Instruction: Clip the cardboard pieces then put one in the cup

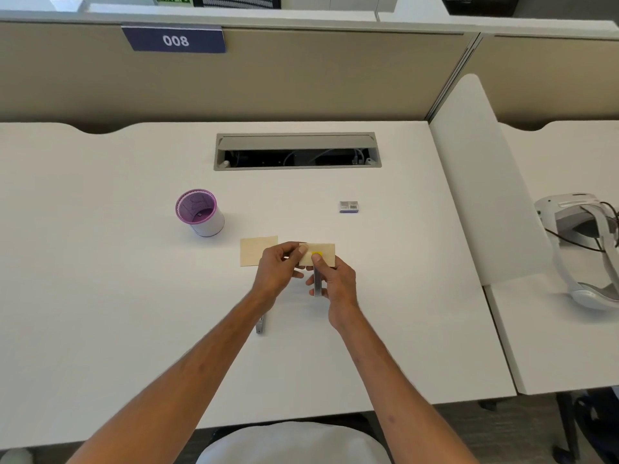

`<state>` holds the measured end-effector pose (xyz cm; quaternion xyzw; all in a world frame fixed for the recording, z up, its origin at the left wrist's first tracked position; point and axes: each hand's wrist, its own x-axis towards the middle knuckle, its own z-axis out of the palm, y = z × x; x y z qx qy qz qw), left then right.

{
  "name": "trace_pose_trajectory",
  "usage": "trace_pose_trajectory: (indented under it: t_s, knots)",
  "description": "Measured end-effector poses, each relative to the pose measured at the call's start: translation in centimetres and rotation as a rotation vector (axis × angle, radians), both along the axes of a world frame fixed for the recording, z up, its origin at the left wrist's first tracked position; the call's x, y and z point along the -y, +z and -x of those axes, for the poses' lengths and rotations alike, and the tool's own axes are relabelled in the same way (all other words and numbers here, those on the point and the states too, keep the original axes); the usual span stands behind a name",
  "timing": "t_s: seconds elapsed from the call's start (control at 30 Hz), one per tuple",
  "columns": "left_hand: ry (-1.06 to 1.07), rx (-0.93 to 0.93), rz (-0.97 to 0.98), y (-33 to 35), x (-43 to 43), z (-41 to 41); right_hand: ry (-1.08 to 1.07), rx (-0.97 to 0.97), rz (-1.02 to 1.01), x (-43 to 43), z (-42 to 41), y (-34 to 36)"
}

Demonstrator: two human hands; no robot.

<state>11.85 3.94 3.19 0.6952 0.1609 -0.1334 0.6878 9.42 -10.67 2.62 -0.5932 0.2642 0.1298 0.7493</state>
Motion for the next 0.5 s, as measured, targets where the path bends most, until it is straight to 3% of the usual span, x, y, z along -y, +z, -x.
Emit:
trace_pose_trajectory:
  t_s: [0.13,0.5]
  knots:
    - [0.005,0.000,-0.008,-0.2,0.1,0.0,-0.038,-0.010,0.008,-0.2,0.1,-0.2]
    - [0.039,-0.019,-0.018,-1.2,-0.7,0.0,0.133,-0.049,-0.073,0.9,1.3,0.0]
